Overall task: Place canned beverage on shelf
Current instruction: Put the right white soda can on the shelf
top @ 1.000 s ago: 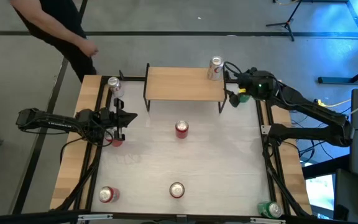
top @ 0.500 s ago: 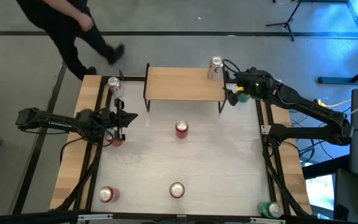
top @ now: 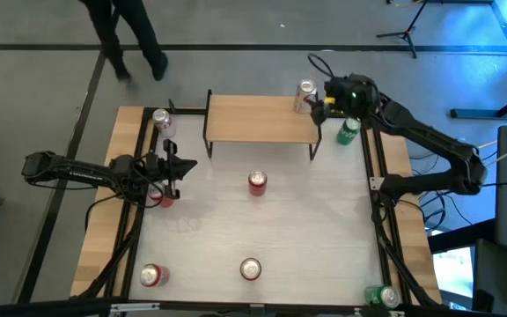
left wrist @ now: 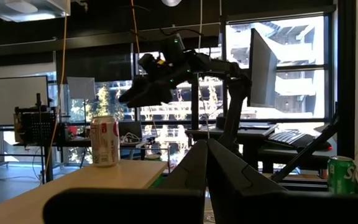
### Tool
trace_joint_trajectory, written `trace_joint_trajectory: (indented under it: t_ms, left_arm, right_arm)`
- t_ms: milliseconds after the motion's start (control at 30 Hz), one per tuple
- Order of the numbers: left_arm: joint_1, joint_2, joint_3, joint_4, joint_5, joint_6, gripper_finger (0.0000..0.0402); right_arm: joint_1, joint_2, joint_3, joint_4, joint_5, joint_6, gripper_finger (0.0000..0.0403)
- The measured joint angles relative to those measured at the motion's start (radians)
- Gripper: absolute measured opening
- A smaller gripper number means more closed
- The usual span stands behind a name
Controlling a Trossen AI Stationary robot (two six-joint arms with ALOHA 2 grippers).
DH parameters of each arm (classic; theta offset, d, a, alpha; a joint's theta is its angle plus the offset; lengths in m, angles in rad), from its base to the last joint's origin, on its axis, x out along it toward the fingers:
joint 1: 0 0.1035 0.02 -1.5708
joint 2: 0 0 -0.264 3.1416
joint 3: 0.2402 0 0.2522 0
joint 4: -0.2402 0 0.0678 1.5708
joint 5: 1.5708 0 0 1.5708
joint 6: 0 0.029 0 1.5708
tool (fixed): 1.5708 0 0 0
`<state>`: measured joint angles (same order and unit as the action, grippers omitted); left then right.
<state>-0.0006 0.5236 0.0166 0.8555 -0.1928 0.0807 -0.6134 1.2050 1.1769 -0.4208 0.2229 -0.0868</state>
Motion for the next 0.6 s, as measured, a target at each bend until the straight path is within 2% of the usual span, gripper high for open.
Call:
trace_joint_trajectory:
  t_ms: [267,500,600]
  left_arm:
    - [0.000,0.000,0.000,0.000,0.000,0.000,0.0002]
    - [0.000,0.000,0.000,0.000,0.000,0.000,0.0002]
    - [0.000,0.000,0.000,-0.001,0.001,0.000,0.0002]
  right_arm:
    - [-0.066,0.152,0.102,-0.003,-0.025,0.029,0.0397]
    - [-0.083,0.169,0.149,-0.010,-0.095,0.028,0.0397]
    - [-0.083,0.169,0.184,-0.078,-0.104,0.010,0.0397]
